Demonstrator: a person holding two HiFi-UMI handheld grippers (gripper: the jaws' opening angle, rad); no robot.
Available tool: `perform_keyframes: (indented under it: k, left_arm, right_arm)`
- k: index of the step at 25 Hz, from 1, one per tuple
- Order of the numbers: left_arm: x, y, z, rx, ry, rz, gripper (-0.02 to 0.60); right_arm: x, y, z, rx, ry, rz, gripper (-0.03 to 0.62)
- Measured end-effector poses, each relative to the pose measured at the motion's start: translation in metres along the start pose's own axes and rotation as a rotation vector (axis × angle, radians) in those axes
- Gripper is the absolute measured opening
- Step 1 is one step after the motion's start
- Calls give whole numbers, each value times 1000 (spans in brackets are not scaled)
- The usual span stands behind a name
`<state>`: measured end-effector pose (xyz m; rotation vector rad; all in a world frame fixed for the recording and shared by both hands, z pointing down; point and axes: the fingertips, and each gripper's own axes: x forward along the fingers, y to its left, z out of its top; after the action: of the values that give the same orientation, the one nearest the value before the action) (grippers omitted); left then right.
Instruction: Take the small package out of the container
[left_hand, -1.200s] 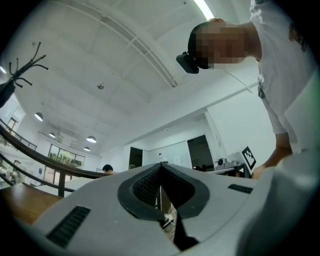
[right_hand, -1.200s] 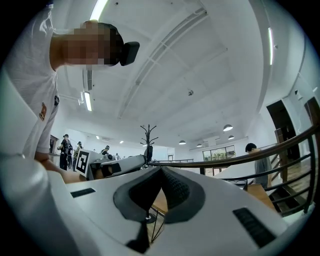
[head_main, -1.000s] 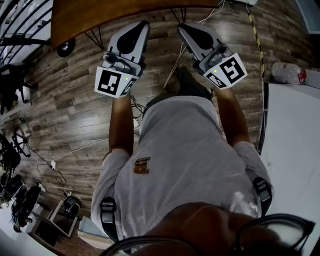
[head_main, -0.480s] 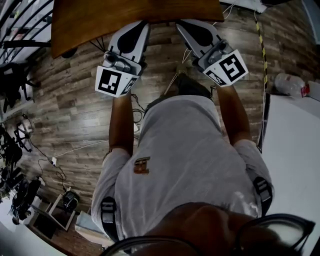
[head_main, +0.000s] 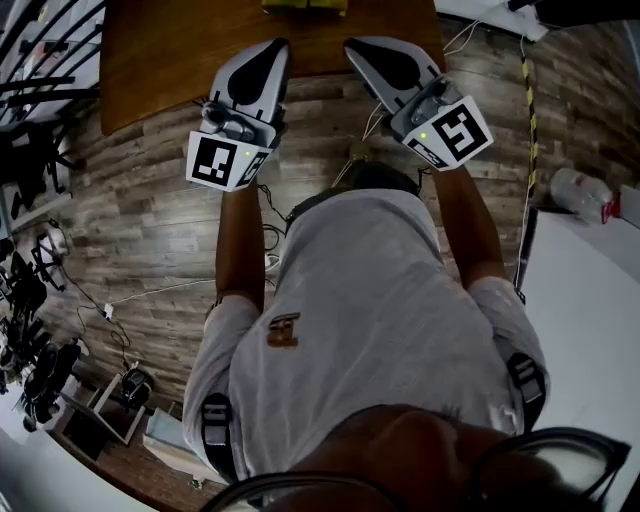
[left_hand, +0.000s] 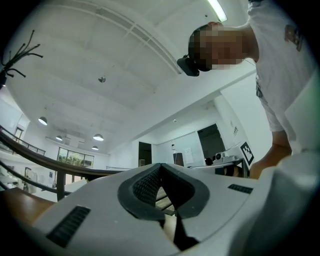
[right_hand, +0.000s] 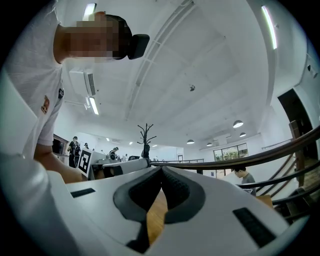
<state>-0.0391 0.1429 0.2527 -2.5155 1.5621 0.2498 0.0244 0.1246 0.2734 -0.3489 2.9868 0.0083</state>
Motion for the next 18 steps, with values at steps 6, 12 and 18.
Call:
perform_keyframes:
  k: [6, 12, 18]
  left_arm:
    - [57, 17, -18, 16, 16, 38, 18]
    - [92, 26, -25, 36, 32, 64, 18]
    - [115, 34, -31, 60, 55, 64, 18]
  right_arm:
    - [-1, -68, 0, 7, 4, 29, 31]
    - [-1, -109, 0, 18, 4, 62, 31]
    - [4, -133, 0, 27, -5, 75, 31]
